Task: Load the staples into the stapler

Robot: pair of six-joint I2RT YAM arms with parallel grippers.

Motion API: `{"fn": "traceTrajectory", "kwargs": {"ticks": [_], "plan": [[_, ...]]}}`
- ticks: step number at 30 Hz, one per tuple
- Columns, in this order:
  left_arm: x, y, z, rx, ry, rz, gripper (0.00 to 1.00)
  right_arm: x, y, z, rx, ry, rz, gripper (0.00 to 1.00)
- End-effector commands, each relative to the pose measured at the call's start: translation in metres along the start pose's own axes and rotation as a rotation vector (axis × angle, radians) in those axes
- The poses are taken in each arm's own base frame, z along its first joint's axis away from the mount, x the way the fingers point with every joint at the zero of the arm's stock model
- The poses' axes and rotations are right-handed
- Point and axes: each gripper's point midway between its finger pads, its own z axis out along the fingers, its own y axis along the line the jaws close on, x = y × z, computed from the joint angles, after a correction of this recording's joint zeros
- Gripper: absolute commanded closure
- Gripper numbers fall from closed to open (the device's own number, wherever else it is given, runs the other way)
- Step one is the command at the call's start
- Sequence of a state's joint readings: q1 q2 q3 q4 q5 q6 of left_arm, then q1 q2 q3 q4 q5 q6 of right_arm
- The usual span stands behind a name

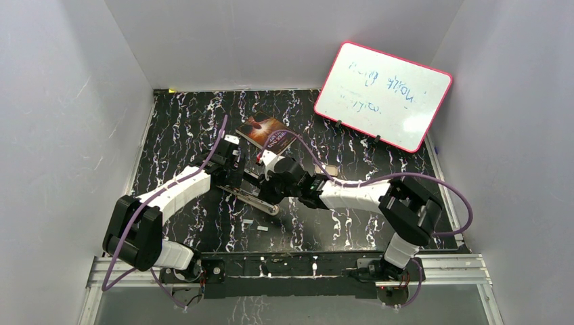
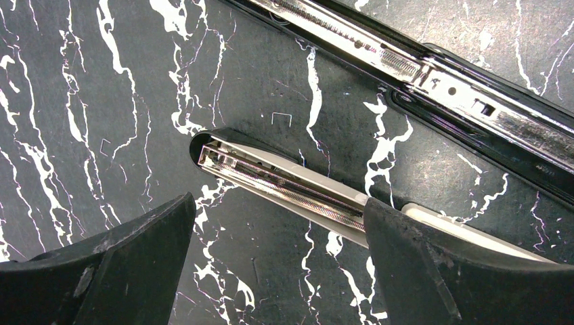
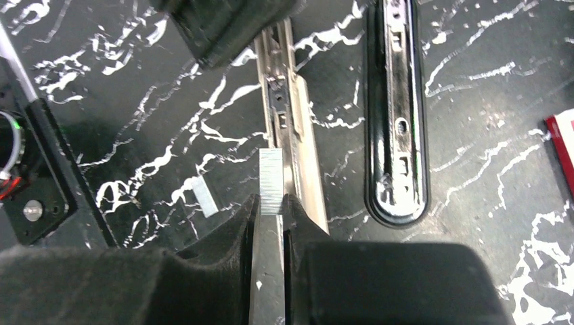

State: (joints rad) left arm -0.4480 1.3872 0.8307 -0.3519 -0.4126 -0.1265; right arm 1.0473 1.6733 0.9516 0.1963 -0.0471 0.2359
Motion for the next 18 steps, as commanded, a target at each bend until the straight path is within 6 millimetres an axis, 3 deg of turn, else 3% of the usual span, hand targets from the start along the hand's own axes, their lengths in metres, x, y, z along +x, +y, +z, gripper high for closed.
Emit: {"fn": "traceTrajectory", "kwargs": {"ticks": [1,6,18], "plan": [[0.001,0.005,-0.003,-0.023,-0.004,0.013,0.07,-0.034,0.022,-0.003,-0.105,-0.103,-0.014,1.00],[0.001,0.004,-0.003,-0.022,-0.004,0.013,0.07,-0.022,0.013,0.006,-0.057,-0.037,0.017,1.00],[0.001,0.004,-0.003,-0.023,-0.005,0.016,0.06,-0.014,0.004,0.013,-0.005,0.009,0.045,1.00]]}}
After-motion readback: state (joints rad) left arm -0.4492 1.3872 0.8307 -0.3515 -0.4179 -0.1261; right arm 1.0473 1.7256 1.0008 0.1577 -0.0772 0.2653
